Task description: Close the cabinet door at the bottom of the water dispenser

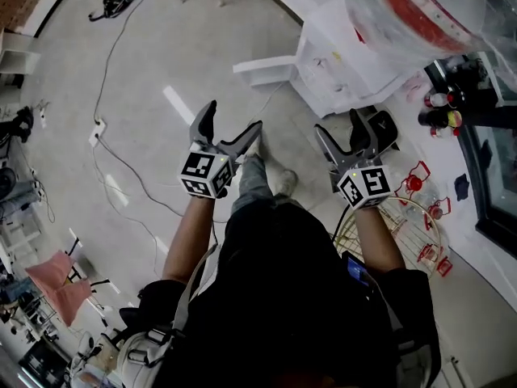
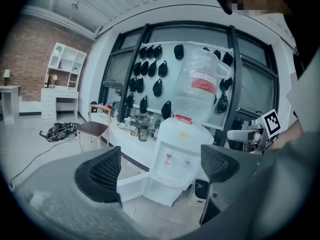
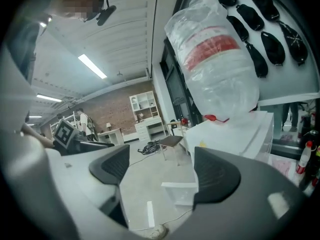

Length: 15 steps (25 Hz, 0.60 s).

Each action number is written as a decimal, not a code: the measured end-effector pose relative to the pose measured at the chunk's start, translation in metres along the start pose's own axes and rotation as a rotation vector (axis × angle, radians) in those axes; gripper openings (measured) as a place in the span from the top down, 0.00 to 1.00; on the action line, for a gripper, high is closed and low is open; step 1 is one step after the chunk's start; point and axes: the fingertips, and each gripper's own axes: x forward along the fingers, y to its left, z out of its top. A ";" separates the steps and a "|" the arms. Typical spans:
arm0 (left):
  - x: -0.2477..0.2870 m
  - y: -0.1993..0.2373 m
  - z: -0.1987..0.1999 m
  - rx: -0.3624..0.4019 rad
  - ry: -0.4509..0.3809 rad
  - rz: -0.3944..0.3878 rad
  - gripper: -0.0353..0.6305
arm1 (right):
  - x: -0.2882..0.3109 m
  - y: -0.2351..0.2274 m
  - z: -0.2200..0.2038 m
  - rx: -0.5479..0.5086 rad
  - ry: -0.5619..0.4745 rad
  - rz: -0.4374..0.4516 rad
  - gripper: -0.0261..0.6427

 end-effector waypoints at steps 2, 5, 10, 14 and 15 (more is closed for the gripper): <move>0.009 0.012 -0.004 -0.008 0.022 -0.009 0.20 | 0.013 0.000 -0.002 0.009 0.010 -0.004 0.39; 0.025 0.036 -0.008 -0.014 0.056 -0.017 0.20 | 0.035 0.000 -0.008 0.007 0.032 -0.012 0.42; 0.061 0.084 -0.028 0.005 0.135 -0.033 0.20 | 0.083 -0.006 -0.027 0.032 0.081 -0.041 0.42; 0.091 0.123 -0.049 0.021 0.191 -0.051 0.20 | 0.127 -0.005 -0.046 0.025 0.114 -0.048 0.42; 0.098 0.132 -0.057 0.017 0.213 -0.054 0.20 | 0.138 -0.006 -0.053 0.026 0.125 -0.049 0.42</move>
